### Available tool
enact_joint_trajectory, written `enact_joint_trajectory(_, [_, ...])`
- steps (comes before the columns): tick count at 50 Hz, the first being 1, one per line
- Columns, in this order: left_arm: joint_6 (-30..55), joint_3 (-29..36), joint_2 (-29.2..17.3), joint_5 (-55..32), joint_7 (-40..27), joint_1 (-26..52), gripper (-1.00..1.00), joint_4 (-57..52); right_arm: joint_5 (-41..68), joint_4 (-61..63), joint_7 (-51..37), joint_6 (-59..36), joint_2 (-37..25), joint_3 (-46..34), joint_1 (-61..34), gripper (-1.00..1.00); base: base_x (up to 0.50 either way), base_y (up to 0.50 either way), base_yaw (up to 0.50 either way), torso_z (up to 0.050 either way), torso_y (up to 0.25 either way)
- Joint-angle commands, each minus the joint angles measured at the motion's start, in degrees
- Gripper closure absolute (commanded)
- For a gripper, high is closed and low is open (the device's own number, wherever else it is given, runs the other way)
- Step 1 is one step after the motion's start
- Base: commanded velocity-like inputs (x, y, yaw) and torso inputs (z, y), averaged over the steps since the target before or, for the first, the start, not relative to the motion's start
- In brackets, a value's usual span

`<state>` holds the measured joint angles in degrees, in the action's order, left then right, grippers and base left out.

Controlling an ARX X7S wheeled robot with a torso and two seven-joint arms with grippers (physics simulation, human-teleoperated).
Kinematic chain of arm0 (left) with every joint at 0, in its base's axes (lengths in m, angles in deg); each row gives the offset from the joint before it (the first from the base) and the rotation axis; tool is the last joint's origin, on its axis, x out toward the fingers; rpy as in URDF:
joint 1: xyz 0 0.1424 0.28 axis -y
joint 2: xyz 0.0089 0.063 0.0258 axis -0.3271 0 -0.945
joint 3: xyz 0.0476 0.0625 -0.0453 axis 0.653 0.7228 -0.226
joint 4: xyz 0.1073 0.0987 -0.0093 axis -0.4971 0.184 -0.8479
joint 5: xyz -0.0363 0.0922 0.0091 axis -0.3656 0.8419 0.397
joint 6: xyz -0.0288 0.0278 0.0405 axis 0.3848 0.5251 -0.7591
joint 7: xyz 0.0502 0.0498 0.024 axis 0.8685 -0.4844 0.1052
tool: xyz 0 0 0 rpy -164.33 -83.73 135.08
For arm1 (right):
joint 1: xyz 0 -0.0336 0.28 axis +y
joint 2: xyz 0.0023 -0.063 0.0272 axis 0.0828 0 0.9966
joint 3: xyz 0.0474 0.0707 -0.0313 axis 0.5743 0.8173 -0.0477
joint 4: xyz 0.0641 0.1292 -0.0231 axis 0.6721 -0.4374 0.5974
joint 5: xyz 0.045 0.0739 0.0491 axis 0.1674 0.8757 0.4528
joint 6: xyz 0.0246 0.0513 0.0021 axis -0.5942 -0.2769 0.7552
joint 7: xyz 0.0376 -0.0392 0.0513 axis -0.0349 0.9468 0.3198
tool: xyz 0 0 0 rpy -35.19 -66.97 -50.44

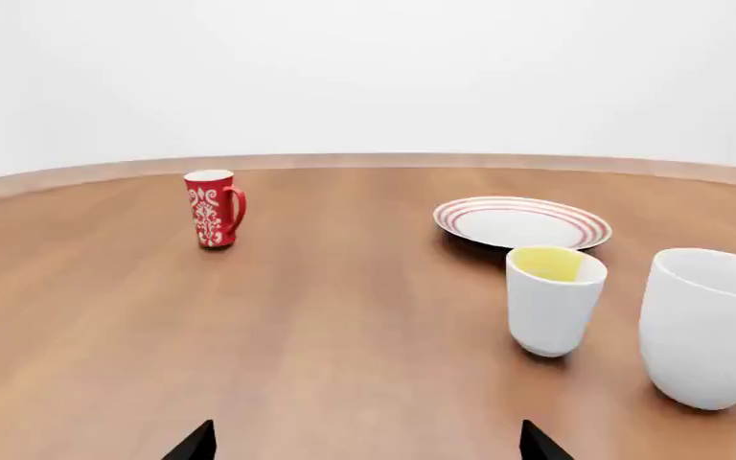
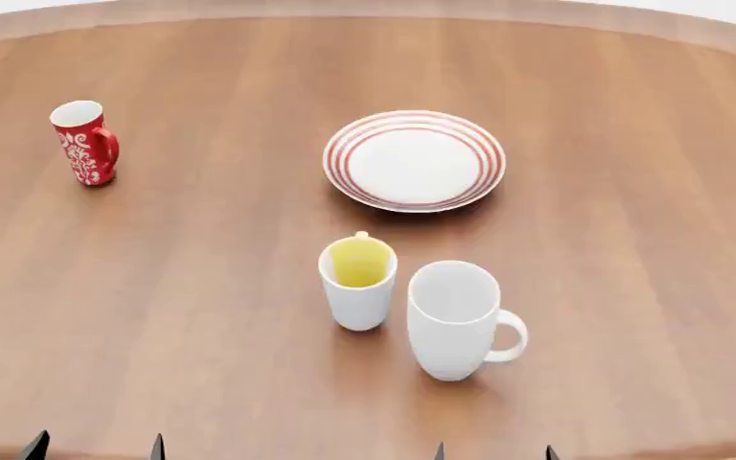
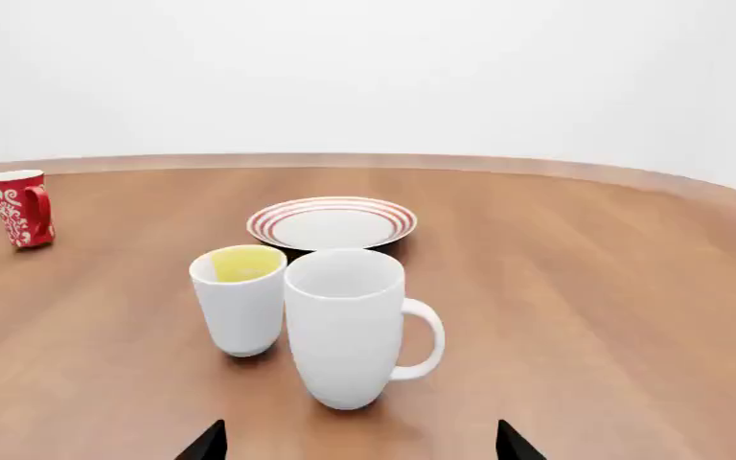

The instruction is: Pick up the red mug and put it on the plate

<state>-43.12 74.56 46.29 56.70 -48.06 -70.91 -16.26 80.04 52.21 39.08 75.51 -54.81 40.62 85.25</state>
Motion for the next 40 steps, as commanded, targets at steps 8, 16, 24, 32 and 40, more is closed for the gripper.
enact_joint_trajectory(8, [-0.3, 2.4, -2.2, -2.6, -2.3, 0.4, -1.00, 1.0, 2.2, -0.4, -2.9, -0.1, -2.1, -2.7, -0.3, -1.00, 0.00, 0.00, 0.00, 0.000, 0.000])
enact_joint_trajectory(16, [-0.4, 3.5, -3.1, -3.5, -3.2, 0.4, -1.00, 1.0, 3.7, -0.7, -3.6, -0.5, -3.1, -3.6, -0.5, -1.00, 0.00, -0.30, 0.00, 0.000, 0.000])
enact_joint_trajectory(24, [-0.9, 4.5, -3.7, -4.3, -3.8, 0.5, -1.00, 1.9, 3.5, -1.9, -5.0, 0.1, -3.6, -4.7, -0.8, -1.00, 0.00, -0.43, 0.00, 0.000, 0.000])
enact_joint_trajectory(32, [-0.1, 5.1, -4.4, -5.2, -4.3, 0.7, -1.00, 1.4, 4.5, -0.7, -5.3, -1.5, -4.3, -5.5, -0.7, -1.00, 0.00, 0.00, 0.00, 0.000, 0.000])
enact_joint_trajectory(40, [17.5, 5.4, -7.2, -7.9, -4.6, 4.3, -1.00, -14.0, 8.2, 15.6, -6.0, -23.0, -6.4, -5.6, -4.9, -1.00, 0.00, 0.00, 0.00, 0.000, 0.000])
